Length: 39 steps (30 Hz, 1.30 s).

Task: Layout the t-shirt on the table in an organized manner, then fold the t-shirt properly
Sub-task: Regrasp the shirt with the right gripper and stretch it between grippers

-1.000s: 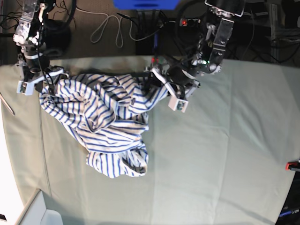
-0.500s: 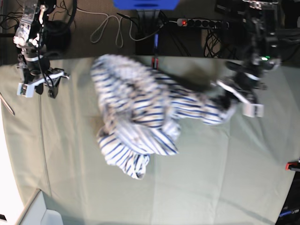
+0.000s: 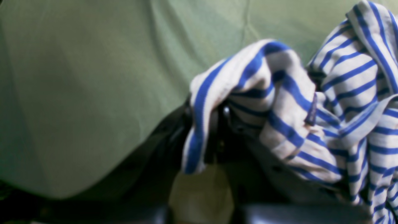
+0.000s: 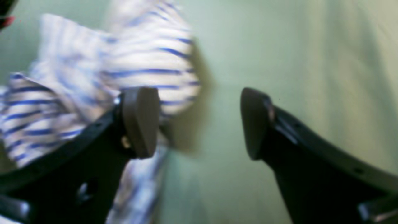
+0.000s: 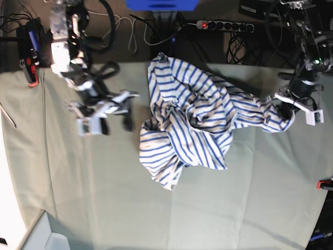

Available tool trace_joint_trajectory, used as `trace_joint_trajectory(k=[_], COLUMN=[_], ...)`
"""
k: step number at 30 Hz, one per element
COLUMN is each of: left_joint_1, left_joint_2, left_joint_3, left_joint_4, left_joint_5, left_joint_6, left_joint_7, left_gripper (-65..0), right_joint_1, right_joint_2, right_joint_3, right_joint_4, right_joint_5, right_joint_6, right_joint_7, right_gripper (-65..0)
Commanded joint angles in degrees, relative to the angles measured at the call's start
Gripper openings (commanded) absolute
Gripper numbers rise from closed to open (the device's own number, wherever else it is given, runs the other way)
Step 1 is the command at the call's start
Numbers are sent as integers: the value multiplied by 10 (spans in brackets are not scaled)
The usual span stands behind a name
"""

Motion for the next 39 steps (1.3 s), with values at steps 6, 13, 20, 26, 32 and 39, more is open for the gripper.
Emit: trace_joint_trajectory(k=[6,13,20,26,32,39], left_joint_1=[9,13,13,12,12,-5], left_joint_2=[7,7,8,8,3,8], left_joint_3=[-4,-3,0,-4,-5,-46], left_joint_4=[9,9,-3,-36,-40,-36], left_joint_5=[-1,-1,-2,-2,-5,-8], left_joint_6=[-1,-1,-1,-1,-1,-2], left_joint_7=[-11,-12,-13,-15,-15,-15], left_gripper=[-649,-649,-649,-649,-649,-649], right_joint_1=[91,144,156,178,151,97], right_joint_2=[-2,-3,-4,-3,0,-1], right_joint_3=[-113,-173,-174,-199,-105,106], right_joint_4=[-47,-133,-185,-209,-97,27], right_joint_5=[4,4,4,7,8,9], right_joint_6=[7,6,7,9,9,9], right_joint_7=[14,14,18,19,19,18], right_gripper=[-221,-221,-234,-573,-650,-650])
